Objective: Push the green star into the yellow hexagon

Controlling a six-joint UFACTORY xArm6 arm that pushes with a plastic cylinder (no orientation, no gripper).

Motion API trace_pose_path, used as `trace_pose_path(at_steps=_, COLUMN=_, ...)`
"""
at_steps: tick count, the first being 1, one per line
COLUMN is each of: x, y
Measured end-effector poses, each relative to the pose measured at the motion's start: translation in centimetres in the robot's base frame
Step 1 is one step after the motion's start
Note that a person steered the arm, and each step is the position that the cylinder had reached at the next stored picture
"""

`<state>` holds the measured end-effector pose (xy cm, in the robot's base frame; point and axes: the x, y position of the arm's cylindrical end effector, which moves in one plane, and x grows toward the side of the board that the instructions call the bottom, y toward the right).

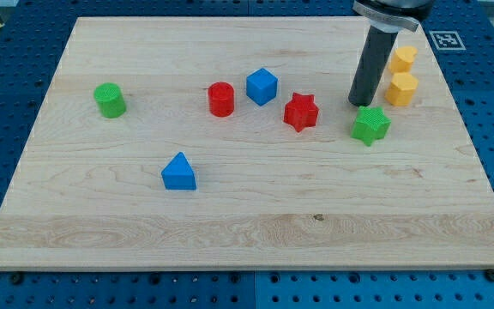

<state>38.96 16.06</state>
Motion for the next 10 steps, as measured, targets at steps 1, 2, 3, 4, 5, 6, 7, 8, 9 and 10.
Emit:
trace_pose_path(at_steps=1, x=0.0, y=4.3)
trace_pose_path(at_steps=2, x=0.0, y=6.8)
trace_pose_path(at_steps=3, x=0.6, y=5.8)
trace_pose_path(at_steps=4, x=2.8, y=5.6)
trace_pose_path(at_steps=5, x=1.9, y=4.8)
trace_pose_path(at_steps=6, x=1.1, y=0.7)
trace_pose_path(at_steps=7, x=2.6, y=-2.7)
trace_pose_path(at_steps=8, x=5.0, y=-1.5)
trace_pose_path(at_steps=9, x=5.6, y=1.6)
trace_pose_path(at_steps=10, x=5.6, y=-1.2)
